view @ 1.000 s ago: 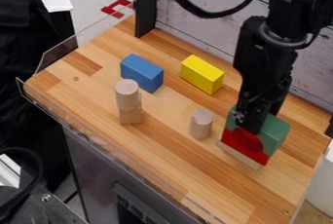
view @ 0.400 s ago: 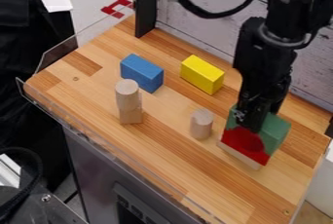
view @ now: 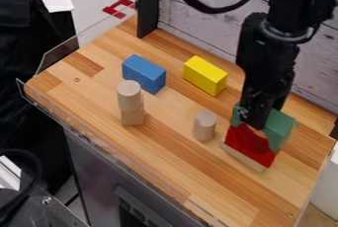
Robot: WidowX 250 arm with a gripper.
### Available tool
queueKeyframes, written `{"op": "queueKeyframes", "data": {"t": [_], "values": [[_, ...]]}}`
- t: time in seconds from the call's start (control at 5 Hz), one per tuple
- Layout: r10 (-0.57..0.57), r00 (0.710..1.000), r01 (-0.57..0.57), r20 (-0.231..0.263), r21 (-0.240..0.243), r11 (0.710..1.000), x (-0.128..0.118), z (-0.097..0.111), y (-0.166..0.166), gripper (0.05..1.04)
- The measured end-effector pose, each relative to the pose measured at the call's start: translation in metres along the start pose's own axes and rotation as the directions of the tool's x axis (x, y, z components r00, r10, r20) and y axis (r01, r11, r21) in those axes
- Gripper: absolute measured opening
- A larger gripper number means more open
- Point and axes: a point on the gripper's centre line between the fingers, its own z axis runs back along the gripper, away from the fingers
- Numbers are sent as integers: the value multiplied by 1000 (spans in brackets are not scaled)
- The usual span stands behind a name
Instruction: Put the green arch on top of the red arch
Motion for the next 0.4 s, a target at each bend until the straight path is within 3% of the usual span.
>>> {"op": "queueKeyframes", "data": {"t": [0.4], "values": [[5, 1000, -5, -10, 9, 1000, 2, -5, -1, 546]]}}
